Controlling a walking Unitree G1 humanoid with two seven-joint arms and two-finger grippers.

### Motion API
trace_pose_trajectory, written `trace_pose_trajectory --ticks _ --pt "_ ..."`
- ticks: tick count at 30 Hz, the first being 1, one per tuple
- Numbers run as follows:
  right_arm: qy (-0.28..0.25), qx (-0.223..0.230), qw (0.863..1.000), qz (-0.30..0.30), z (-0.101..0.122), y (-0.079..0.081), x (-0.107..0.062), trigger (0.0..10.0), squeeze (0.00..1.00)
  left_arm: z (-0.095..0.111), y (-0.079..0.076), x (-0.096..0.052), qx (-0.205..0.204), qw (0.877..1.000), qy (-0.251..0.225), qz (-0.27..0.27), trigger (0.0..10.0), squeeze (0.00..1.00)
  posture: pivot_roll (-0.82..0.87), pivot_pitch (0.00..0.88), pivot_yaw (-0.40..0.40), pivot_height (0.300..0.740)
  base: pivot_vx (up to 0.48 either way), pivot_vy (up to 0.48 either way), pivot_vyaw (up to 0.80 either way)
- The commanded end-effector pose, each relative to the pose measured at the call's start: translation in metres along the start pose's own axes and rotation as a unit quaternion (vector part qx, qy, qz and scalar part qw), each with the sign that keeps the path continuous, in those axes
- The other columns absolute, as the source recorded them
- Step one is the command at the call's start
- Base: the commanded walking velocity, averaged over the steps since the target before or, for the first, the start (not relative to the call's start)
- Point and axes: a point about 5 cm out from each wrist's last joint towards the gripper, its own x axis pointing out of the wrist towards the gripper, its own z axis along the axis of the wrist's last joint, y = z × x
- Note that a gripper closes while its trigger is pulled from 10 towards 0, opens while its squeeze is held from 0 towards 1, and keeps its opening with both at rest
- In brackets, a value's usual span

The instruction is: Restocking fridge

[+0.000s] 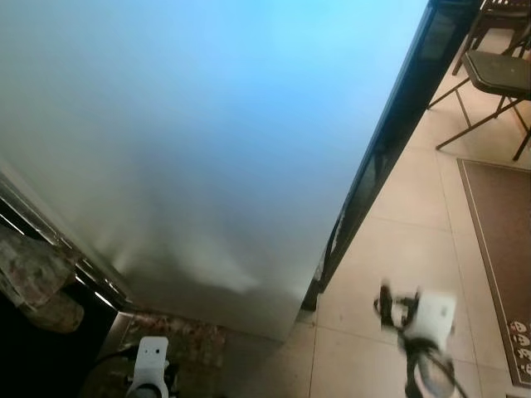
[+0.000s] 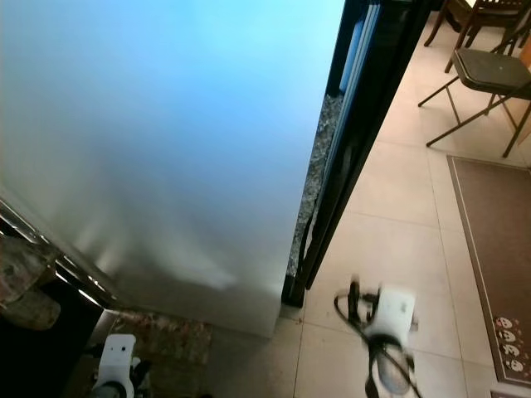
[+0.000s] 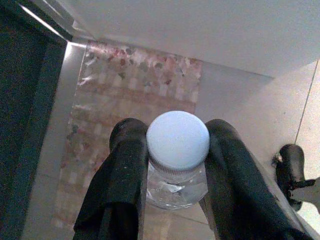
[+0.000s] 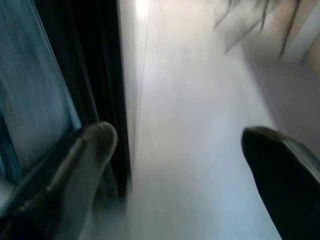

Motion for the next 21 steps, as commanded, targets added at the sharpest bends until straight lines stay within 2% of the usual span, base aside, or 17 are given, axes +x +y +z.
trace_pose_trajectory --ticks 1,2,3,4,5,6,7,9,12,21 --pt "0.082 -0.009 0.996 -0.016 -0.032 -0.012 -0.011 10.0 0.00 -0.006 0.003 -0.002 -0.013 1.000 0.014 0.012 10.0 0.00 -0.08 0.132 -0.014 0.740 0.000 0.000 0.00" --pt "0.115 -0.010 0.993 -0.024 -0.043 -0.016 -0.016 10.0 0.00 -0.007 0.003 -0.002 -0.015 1.000 0.014 0.012 10.0 0.00 -0.08 0.131 -0.015 0.740 0.000 0.000 0.00" --pt "0.115 -0.010 0.993 -0.024 -0.043 -0.016 -0.016 10.0 0.00 -0.007 0.003 -0.002 -0.015 1.000 0.014 0.012 10.0 0.00 -0.08 0.131 -0.015 0.740 0.000 0.000 0.00" --pt "0.163 -0.005 0.986 -0.040 -0.060 -0.022 -0.026 10.0 0.00 -0.007 0.002 -0.002 -0.014 1.000 0.015 0.011 10.0 0.00 -0.08 0.127 -0.018 0.740 0.000 0.000 0.00" --pt "0.225 -0.003 0.973 -0.050 -0.082 -0.029 -0.044 10.0 0.00 -0.006 0.001 -0.001 -0.014 1.000 0.016 0.009 10.0 0.00 -0.07 0.124 -0.024 0.740 0.000 0.000 0.00" --pt "0.225 -0.003 0.973 -0.050 -0.082 -0.029 -0.044 10.0 0.00 -0.006 0.001 -0.001 -0.014 1.000 0.016 0.009 10.0 0.00 -0.07 0.124 -0.024 0.740 0.000 0.000 0.00" --pt "0.259 0.003 0.964 -0.064 -0.094 -0.034 -0.056 10.0 0.00 -0.007 0.001 -0.001 -0.024 1.000 0.018 0.007 10.0 0.00 -0.07 0.121 -0.028 0.740 0.000 0.000 0.00" --pt "0.269 0.031 0.958 -0.090 -0.099 -0.037 -0.061 10.0 0.00 -0.008 0.001 -0.002 -0.027 0.999 0.019 0.007 10.0 0.00 -0.07 0.121 -0.028 0.740 0.000 0.000 0.00" --pt "0.265 0.050 0.958 -0.092 -0.099 -0.036 -0.061 10.0 0.00 -0.008 0.001 -0.002 -0.025 0.999 0.020 0.007 10.0 0.00 -0.07 0.120 -0.025 0.740 0.000 0.000 0.00" --pt "0.259 0.055 0.962 -0.068 -0.096 -0.023 -0.053 10.0 0.00 -0.011 0.003 -0.003 -0.024 0.999 0.024 0.009 10.0 0.00 -0.06 0.119 -0.021 0.740 0.000 0.000 0.00"
